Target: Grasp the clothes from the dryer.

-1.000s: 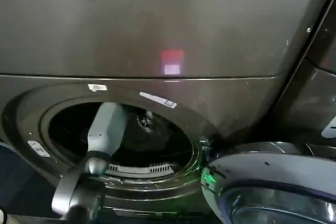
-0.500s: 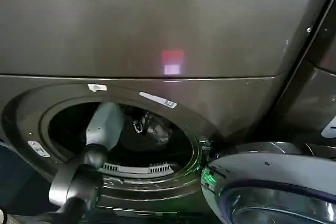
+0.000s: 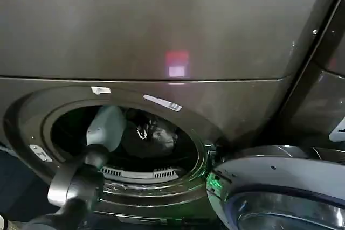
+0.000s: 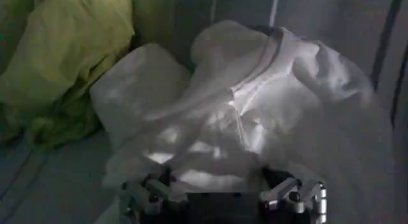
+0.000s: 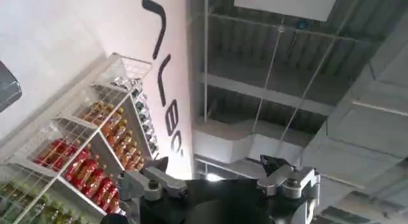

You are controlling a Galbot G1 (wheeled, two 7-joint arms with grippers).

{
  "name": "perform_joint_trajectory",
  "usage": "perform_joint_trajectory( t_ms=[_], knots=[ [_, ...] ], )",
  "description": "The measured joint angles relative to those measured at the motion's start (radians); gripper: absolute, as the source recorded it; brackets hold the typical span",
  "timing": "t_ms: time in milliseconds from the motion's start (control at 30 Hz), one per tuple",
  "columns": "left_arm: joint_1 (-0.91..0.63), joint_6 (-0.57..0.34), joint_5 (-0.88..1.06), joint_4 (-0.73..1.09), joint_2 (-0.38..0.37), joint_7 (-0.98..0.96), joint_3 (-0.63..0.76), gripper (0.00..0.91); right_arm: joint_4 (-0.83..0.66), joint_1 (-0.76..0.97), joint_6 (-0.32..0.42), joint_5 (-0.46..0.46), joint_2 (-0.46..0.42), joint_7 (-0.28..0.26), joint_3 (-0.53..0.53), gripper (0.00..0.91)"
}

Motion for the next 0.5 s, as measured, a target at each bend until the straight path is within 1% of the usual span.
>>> perform_joint_trajectory(
  t_ms=[133, 167, 233, 367, 500],
  knots=[
    [0.002, 0.000, -0.004, 0.000, 0.003, 0.000, 0.000, 0.250, 0.001, 0.001, 0.000, 0.000, -0.001, 0.000, -0.001, 0.907],
    [0.002, 0.000, -0.005, 0.000, 0.003, 0.000, 0.000, 0.205, 0.001, 0.001, 0.000, 0.000, -0.001, 0.000, -0.002, 0.907],
    [0.003, 0.000, -0.007, 0.000, 0.004, 0.000, 0.000, 0.148, 0.001, 0.002, 0.000, 0.000, -0.002, 0.000, -0.004, 0.907],
    [0.005, 0.000, -0.011, 0.000, 0.006, -0.001, 0.000, 0.125, 0.002, 0.006, 0.001, 0.000, -0.002, 0.000, -0.008, 0.907],
    [0.008, 0.000, -0.013, -0.005, 0.009, -0.002, 0.000, 0.068, 0.002, 0.007, 0.001, 0.000, -0.001, 0.000, -0.011, 0.907]
  ],
)
